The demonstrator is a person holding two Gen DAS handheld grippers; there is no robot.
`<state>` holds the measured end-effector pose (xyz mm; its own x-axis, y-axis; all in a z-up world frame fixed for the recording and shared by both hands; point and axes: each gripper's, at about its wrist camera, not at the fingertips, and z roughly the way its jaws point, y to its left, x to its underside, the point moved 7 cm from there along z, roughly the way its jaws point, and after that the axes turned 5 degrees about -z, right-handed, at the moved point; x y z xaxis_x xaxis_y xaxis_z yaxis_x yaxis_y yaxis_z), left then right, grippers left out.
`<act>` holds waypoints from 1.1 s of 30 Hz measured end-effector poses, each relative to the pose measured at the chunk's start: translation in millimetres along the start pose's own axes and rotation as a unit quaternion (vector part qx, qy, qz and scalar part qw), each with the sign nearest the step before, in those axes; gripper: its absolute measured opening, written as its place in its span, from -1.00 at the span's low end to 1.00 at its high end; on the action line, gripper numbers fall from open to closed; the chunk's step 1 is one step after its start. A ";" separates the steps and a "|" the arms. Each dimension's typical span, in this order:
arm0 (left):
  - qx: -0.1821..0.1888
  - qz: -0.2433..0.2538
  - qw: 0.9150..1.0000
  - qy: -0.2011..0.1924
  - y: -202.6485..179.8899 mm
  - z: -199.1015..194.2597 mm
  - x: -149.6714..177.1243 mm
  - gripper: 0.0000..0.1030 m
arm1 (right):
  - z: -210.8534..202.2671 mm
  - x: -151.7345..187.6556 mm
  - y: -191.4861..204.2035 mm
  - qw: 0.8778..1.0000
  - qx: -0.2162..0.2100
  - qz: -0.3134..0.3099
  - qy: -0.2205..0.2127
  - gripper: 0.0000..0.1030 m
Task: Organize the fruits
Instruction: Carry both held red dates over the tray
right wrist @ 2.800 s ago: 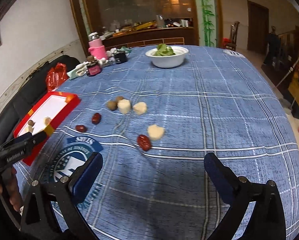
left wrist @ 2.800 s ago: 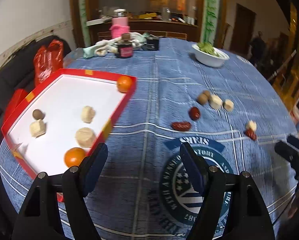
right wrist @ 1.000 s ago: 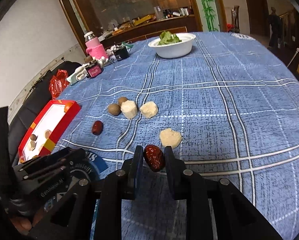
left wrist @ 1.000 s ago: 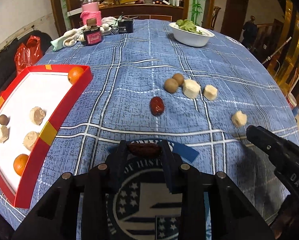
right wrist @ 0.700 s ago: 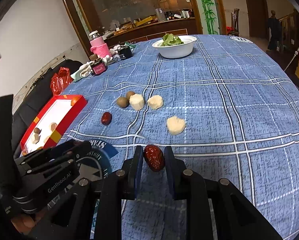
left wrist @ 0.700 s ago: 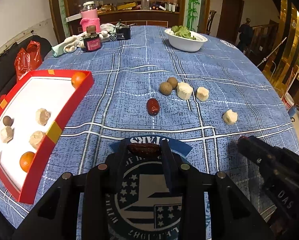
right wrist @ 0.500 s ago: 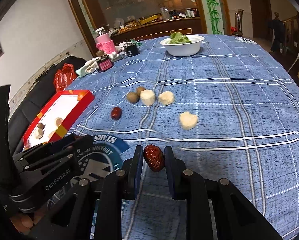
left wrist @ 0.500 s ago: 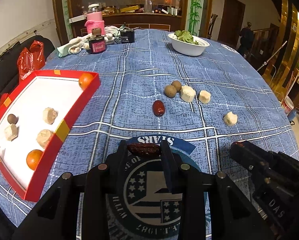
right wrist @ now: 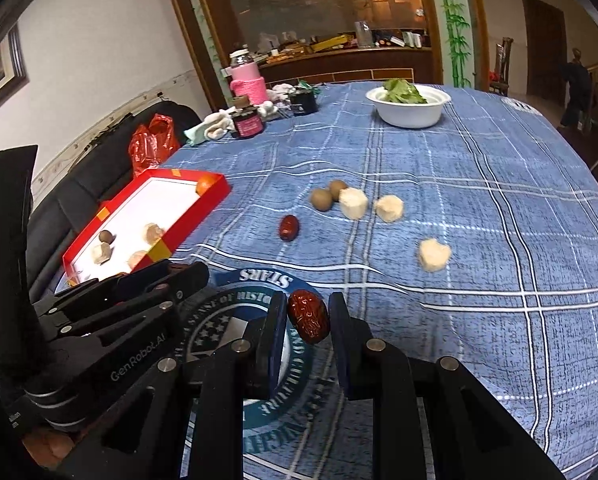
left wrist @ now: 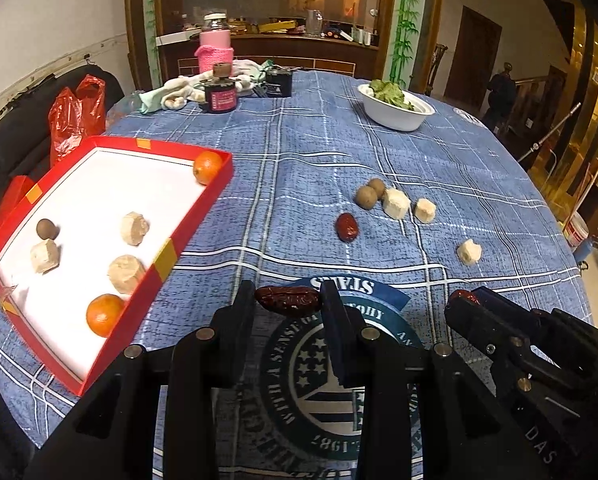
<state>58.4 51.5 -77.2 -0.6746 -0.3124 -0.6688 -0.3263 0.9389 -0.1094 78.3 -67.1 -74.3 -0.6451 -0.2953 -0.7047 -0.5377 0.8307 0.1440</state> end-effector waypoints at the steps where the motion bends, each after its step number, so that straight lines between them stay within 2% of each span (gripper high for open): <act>1: -0.001 -0.003 1.000 0.000 2.4 -0.4 -0.4 -0.41 | 0.1 -1.6 3.3 1.000 -0.002 -0.003 -0.001 -0.58; 20: -0.017 -0.061 0.998 -0.009 65.7 -5.3 -16.8 -0.40 | 17.3 -27.5 56.3 0.998 -0.025 -0.056 0.003 -0.58; 33: -0.060 -0.114 0.992 -0.011 129.3 -1.1 -25.4 -0.40 | 44.0 -53.7 104.7 0.994 -0.059 -0.090 0.001 -0.58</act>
<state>32.6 180.7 -73.6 -0.5603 -0.5101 -0.6526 -0.5462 0.8199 -0.1719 80.6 56.5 -51.9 -0.5341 -0.4346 -0.7252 -0.7037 0.7039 0.0965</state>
